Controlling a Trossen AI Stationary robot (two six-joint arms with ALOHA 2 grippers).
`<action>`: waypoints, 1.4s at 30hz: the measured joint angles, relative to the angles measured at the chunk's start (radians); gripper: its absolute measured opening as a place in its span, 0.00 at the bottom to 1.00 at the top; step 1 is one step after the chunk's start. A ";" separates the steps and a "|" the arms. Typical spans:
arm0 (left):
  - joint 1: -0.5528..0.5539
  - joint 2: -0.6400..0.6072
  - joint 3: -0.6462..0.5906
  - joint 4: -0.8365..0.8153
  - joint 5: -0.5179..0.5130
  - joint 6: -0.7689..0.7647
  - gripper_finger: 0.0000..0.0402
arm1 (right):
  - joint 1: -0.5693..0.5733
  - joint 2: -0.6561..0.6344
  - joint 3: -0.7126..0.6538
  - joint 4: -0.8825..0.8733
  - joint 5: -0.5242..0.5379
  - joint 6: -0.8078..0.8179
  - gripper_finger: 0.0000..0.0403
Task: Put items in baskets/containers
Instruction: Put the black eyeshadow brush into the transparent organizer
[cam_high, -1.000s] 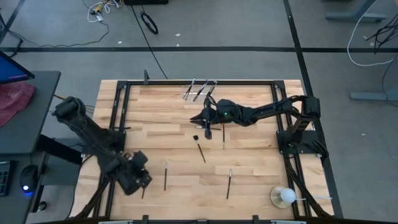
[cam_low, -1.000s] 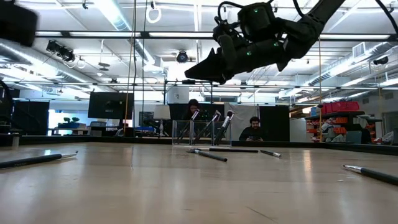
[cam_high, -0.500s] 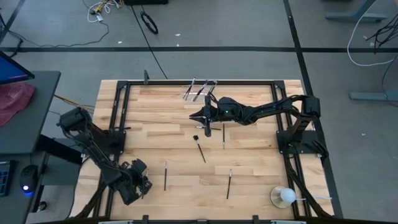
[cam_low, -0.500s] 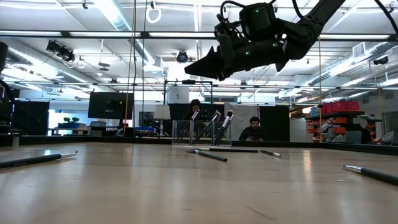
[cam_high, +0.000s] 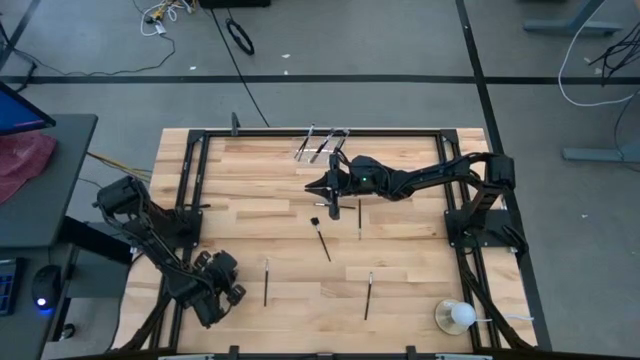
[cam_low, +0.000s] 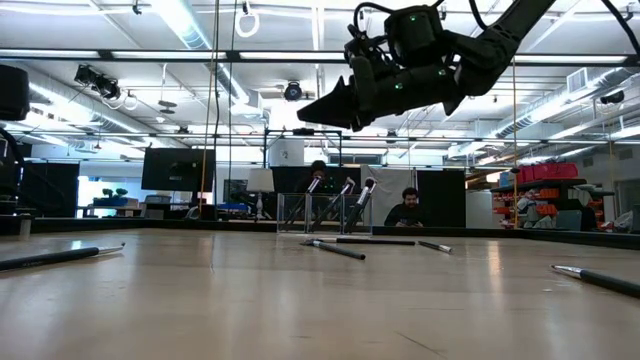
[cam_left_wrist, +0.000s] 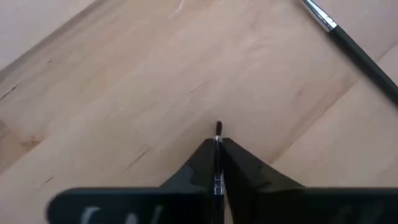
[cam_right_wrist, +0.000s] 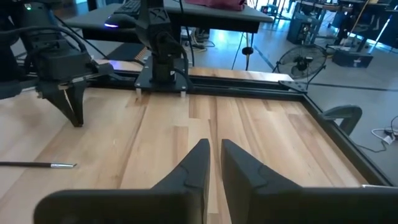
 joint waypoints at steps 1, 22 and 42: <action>0.000 0.000 0.000 -0.001 -0.001 0.001 0.03 | 0.000 0.000 0.000 -0.003 0.000 0.000 0.10; 0.394 -0.036 -0.090 0.286 -0.362 0.572 0.00 | 0.000 0.000 0.000 -0.023 0.000 0.000 0.10; 0.288 -0.371 -0.280 0.526 0.020 0.941 0.33 | 0.000 0.001 0.000 -0.062 0.000 0.004 0.10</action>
